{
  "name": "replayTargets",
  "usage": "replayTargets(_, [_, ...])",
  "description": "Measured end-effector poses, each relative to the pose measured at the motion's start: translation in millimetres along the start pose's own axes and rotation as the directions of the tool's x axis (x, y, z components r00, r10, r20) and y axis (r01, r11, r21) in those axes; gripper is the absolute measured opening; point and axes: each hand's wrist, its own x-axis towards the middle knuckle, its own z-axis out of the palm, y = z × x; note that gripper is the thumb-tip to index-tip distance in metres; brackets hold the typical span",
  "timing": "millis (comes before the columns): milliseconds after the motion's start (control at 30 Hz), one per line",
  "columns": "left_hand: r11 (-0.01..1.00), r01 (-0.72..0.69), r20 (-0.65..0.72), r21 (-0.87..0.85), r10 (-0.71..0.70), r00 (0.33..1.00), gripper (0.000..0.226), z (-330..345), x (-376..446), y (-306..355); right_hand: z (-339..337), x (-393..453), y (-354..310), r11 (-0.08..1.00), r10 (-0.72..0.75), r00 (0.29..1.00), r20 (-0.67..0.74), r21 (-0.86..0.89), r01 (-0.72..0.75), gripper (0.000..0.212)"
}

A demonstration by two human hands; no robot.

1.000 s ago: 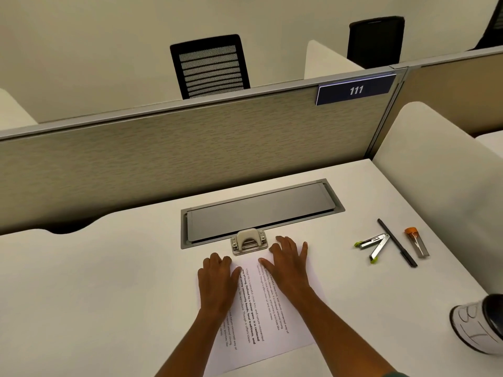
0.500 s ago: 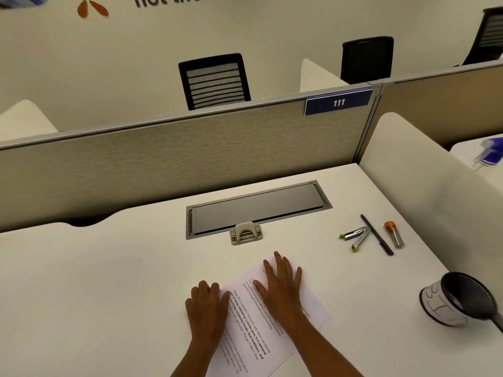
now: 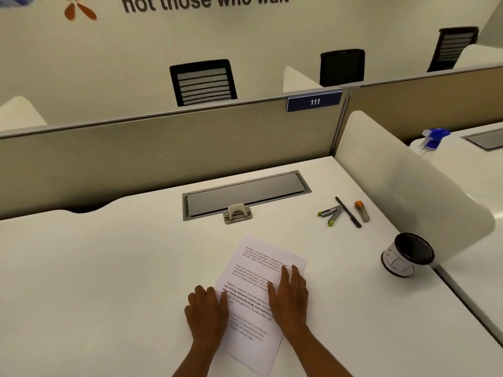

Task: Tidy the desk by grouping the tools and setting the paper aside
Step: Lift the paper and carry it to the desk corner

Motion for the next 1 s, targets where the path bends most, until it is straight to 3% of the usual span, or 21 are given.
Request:
replayTargets(200, [0.995, -0.093, -0.046, -0.019, 0.092, 0.995, 0.048, -1, -31, -13, -4, -43, -5, 0.978, 0.203, 0.978, -0.041, 0.052, -0.201, 0.066])
replayTargets(367, [0.995, -0.101, 0.020, -0.003, 0.101, 0.995, 0.021, -6, -54, -30, -6, -74, -13, 0.949, 0.315, 0.947, -0.059, 0.052, -0.312, 0.072])
replayTargets(467, [0.994, -0.114, 0.068, 0.003, 0.113, 0.991, 0.025, -8, -63, -41, -5, -89, -14, 0.927, 0.374, 0.925, -0.058, 0.035, -0.373, 0.074])
replayTargets(1000, [0.999, -0.018, 0.158, -0.049, 0.025, 0.987, 0.059, -26, -77, -82, 17, -111, -75, 0.939, 0.320, 0.946, 0.039, 0.118, -0.323, 0.077])
